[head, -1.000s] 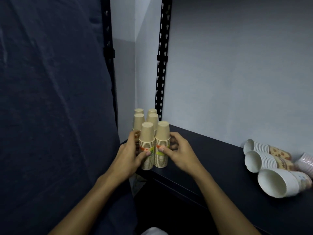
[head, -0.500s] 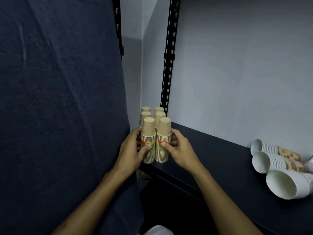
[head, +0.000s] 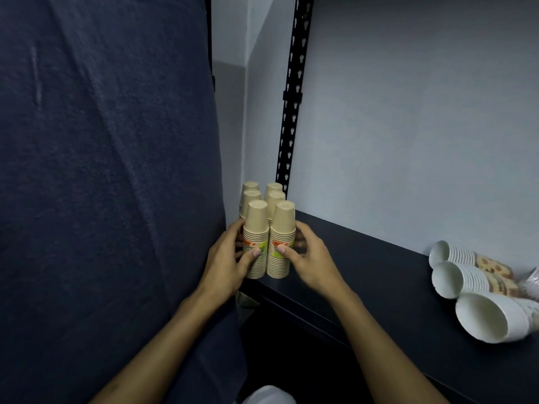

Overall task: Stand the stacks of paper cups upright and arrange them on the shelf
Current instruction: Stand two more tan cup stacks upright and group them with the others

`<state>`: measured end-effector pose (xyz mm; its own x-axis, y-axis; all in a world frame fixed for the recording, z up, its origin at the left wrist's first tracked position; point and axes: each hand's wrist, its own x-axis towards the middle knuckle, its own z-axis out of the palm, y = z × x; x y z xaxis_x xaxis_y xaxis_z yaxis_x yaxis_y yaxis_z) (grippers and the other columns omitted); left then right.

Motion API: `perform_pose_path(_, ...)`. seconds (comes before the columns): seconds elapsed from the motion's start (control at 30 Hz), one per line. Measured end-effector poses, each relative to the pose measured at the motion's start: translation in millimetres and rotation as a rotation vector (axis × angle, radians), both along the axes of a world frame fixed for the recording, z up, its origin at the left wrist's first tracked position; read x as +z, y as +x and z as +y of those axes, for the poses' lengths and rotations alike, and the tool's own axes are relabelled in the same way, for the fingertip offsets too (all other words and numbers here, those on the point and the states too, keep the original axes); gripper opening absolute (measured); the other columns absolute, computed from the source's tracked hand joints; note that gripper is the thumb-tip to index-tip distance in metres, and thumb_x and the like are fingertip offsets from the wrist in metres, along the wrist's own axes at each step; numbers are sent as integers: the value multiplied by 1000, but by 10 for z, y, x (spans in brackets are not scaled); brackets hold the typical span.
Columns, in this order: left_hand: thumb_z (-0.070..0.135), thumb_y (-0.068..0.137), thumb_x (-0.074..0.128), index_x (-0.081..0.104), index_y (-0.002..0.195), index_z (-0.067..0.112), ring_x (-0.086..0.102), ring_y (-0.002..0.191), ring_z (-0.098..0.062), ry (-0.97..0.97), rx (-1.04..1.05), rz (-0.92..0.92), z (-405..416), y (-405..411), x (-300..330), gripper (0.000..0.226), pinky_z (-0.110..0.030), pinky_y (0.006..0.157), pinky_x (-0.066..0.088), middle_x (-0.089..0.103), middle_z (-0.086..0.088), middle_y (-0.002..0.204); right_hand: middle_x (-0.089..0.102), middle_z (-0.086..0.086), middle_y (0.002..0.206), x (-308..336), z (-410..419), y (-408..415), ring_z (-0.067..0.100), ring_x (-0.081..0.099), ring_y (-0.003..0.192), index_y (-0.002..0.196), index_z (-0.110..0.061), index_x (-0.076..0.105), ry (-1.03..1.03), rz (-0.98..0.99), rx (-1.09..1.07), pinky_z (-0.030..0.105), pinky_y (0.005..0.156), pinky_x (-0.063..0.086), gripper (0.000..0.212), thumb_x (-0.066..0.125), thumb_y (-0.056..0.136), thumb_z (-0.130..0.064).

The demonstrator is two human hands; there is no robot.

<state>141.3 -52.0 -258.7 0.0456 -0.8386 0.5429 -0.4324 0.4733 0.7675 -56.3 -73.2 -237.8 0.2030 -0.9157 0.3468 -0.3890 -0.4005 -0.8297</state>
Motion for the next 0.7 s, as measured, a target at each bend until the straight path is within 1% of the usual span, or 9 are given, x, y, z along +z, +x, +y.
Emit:
perform_pose_path(0.07,19,92,71,41,148,29,62,114,0,2,-10,-16,15,6,-3,65,-20,93,55,62,8,128,61,-14,129,2,7,-8,0,60,112,146,-29,43,-3,15,-7,20,88,51,60,70,93,-25)
perform_pose_path(0.13,23,94,70,38,149,31,63,114,-1,6,-18,-41,29,15,1,65,-21,93,55,62,11,128,61,-16,126,-3,14,-22,0,61,110,146,-31,43,-4,30,-13,22,89,51,59,70,93,-28)
perform_pose_path(0.3,24,94,69,36,150,35,63,109,4,24,-26,-61,69,17,37,65,-16,89,54,59,28,120,61,-16,125,-27,16,-32,3,62,108,145,-32,44,4,42,-9,27,91,54,56,68,95,-26)
perform_pose_path(0.4,22,94,70,36,147,38,62,107,8,30,-13,-53,108,-2,59,65,-10,85,52,61,24,118,61,-14,130,-57,29,-32,3,63,109,148,-31,42,2,30,-16,30,92,55,59,68,95,-29)
perform_pose_path(0.5,21,92,73,36,139,41,58,104,11,50,22,-31,190,-18,41,64,-4,79,46,58,23,114,59,-12,131,-134,78,-86,7,63,110,151,-31,38,22,45,-57,36,93,57,67,70,92,-38)
perform_pose_path(0.53,24,91,73,36,139,38,58,103,7,68,47,-6,228,-11,22,62,-4,78,45,56,21,114,58,-11,130,-171,110,-133,7,62,112,151,-31,37,36,63,-80,37,96,56,69,70,92,-40)
perform_pose_path(0.6,31,90,74,38,146,24,57,106,-2,99,114,31,312,20,-35,67,-9,82,43,55,10,119,57,-10,128,-274,214,-289,8,57,117,151,-31,37,71,119,-132,37,102,51,69,69,91,-43)
perform_pose_path(0.63,32,89,74,38,148,21,57,108,-6,102,145,39,360,33,-67,70,-13,84,44,55,6,122,58,-10,128,-336,272,-390,9,55,120,150,-31,39,74,164,-162,37,105,48,67,69,91,-43)
perform_pose_path(0.7,32,88,75,44,143,21,57,105,-7,93,174,46,485,9,-121,64,-18,83,48,57,5,120,59,-10,129,-442,399,-623,13,53,126,145,-29,46,38,316,-230,38,110,42,59,67,92,-43)
